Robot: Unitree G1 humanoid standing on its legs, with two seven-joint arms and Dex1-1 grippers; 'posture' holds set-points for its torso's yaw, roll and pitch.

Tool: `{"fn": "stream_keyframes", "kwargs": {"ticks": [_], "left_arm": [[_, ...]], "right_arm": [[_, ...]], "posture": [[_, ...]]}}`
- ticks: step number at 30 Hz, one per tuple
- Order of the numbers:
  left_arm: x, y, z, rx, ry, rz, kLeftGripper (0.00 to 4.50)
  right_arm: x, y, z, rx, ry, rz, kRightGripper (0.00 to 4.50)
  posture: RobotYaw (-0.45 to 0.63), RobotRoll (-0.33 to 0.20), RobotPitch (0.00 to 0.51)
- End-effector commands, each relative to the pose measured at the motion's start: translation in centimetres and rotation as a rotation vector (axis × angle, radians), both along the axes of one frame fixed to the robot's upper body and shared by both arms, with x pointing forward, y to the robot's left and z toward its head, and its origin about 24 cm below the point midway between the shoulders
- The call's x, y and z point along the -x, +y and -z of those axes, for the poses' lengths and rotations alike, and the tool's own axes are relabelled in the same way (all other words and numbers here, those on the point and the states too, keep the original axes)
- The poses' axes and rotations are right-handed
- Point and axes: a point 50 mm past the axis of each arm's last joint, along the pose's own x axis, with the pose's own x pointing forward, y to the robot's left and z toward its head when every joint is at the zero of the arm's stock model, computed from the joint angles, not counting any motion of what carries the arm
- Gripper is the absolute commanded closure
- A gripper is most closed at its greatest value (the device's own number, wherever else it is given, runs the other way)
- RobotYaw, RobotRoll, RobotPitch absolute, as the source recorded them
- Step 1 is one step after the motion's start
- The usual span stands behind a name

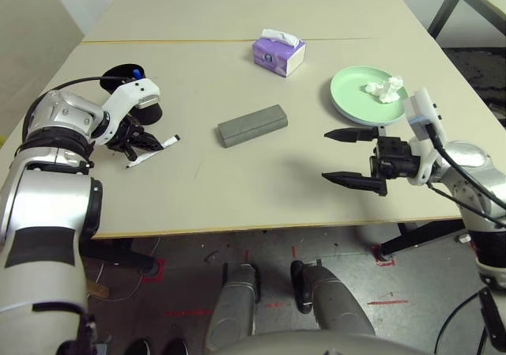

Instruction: Organize and tidy the items on the table.

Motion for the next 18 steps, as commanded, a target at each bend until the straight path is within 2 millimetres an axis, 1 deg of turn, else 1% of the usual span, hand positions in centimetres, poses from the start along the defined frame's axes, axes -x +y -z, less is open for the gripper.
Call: {"fn": "stream_keyframes", "kwargs": {"ticks": [1, 3, 5, 7, 8, 10, 14, 17, 18], "left_arm": [[-0.6, -1.7, -4.0, 0.258, -0.109, 0.065, 4.23], [-0.8, -2.5, -7.0, 0.468, -0.220, 0.061, 4.23], [-0.6, -2.4, -9.1, 0.616, -0.318, 0.038, 4.23], [-0.2, -1.8, -10.8, 0.723, -0.412, 0.002, 4.23], [0.1, -1.2, -11.9, 0.784, -0.478, -0.025, 4.23], [0.7, -0.3, -13.3, 0.867, -0.571, -0.072, 4.23], [1.6, 2.1, -14.5, 0.872, -0.745, -0.212, 4.23], [2.6, 4.4, -14.8, 0.795, -0.878, -0.348, 4.23], [2.8, 4.8, -14.8, 0.773, -0.903, -0.374, 4.23]], "right_arm": [[0.3, 0.1, 0.1, 0.016, 0.000, -0.010, 0.00], [0.1, 0.1, 0.1, -0.003, 0.004, 0.006, 0.00], [-0.1, 0.1, 0.1, -0.020, 0.006, 0.018, 0.00], [-0.3, 0.1, 0.0, -0.036, 0.008, 0.033, 0.00], [-0.5, 0.0, -0.2, -0.067, 0.014, 0.051, 0.00], [-0.9, 0.0, -0.5, -0.126, 0.028, 0.077, 0.00], [-1.6, -0.1, -1.0, -0.190, 0.051, 0.129, 0.00], [-2.2, -0.4, -1.2, -0.207, 0.061, 0.196, 0.00], [-2.3, -0.5, -1.2, -0.210, 0.062, 0.209, 0.00]], "posture": [[-0.10, 0.000, 0.162], [-0.10, 0.000, 0.161], [-0.09, 0.000, 0.162], [-0.08, 0.000, 0.163], [-0.08, 0.000, 0.163], [-0.07, 0.000, 0.163], [-0.04, 0.000, 0.164], [-0.04, 0.000, 0.165], [-0.04, 0.000, 0.165]]}}
